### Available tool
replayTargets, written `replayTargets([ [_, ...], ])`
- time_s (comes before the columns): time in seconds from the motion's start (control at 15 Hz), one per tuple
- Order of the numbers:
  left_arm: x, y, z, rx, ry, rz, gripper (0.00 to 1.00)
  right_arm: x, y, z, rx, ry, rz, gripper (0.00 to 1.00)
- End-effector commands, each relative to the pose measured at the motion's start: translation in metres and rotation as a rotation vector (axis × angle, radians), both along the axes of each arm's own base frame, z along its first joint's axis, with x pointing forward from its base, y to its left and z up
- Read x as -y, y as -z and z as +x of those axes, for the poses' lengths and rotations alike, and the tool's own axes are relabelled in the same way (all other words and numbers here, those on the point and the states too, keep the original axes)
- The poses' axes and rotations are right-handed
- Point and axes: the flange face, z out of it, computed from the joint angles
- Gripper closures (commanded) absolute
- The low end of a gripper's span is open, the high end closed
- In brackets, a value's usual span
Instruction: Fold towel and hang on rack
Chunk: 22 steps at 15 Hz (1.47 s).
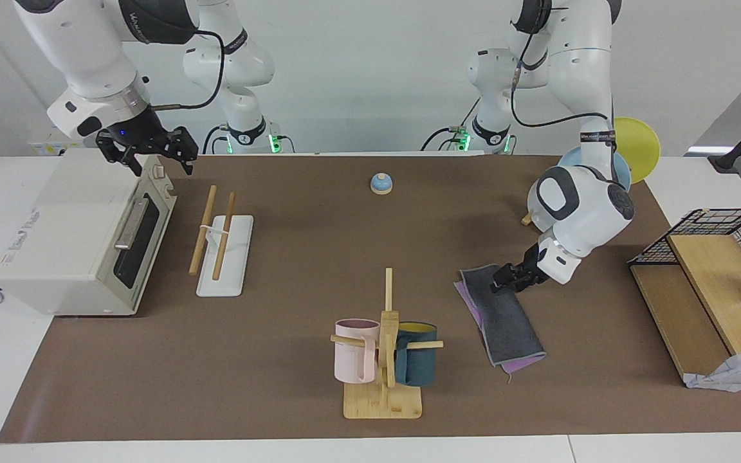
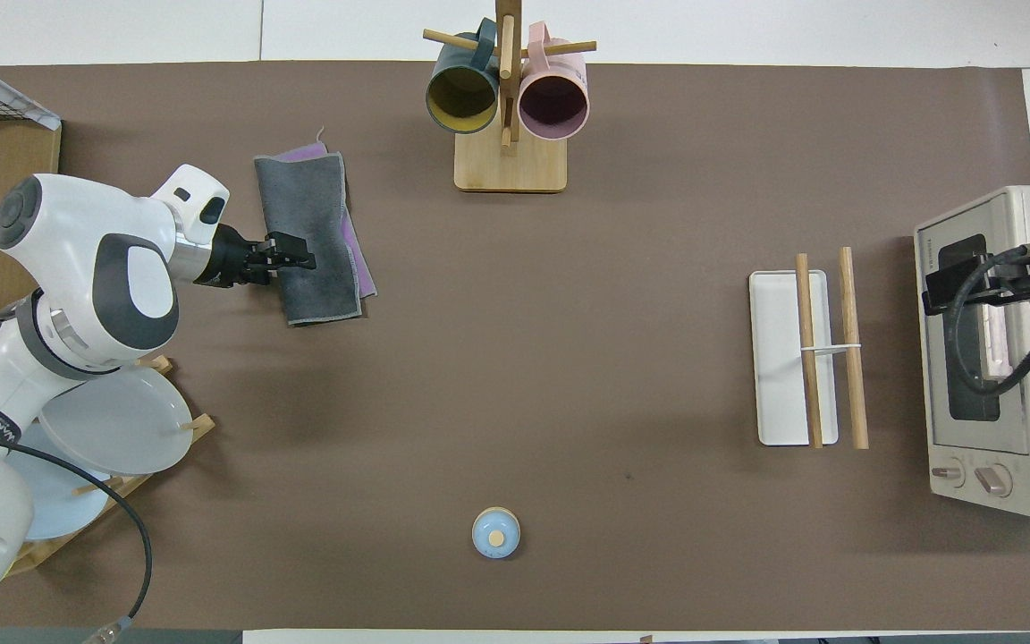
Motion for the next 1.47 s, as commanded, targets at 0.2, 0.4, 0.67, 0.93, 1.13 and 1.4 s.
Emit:
replayTargets([
  [0.2,0.002,0.011,-0.005,0.007,-0.003,-0.002,0.27,0.003,-0.002,-0.004,0.003,0.000,0.022,0.00],
  [0.4,0.003,0.011,-0.006,0.000,0.000,-0.004,0.49,0.002,-0.002,-0.004,0.003,-0.002,0.022,0.00],
  [0.67,0.002,0.015,-0.009,-0.008,-0.001,-0.002,0.49,0.002,-0.002,-0.004,0.003,-0.002,0.022,0.00],
  [0.93,0.001,0.016,-0.012,-0.014,-0.003,-0.002,0.89,0.002,-0.002,-0.004,0.003,-0.002,0.022,0.00],
  [1.13,-0.002,0.016,-0.012,-0.019,-0.009,-0.003,1.00,0.002,-0.002,-0.004,0.003,-0.002,0.022,0.00],
  [1.4,-0.007,0.007,-0.005,-0.032,-0.031,-0.015,1.00,0.002,-0.002,-0.004,0.003,-0.002,0.022,0.00],
])
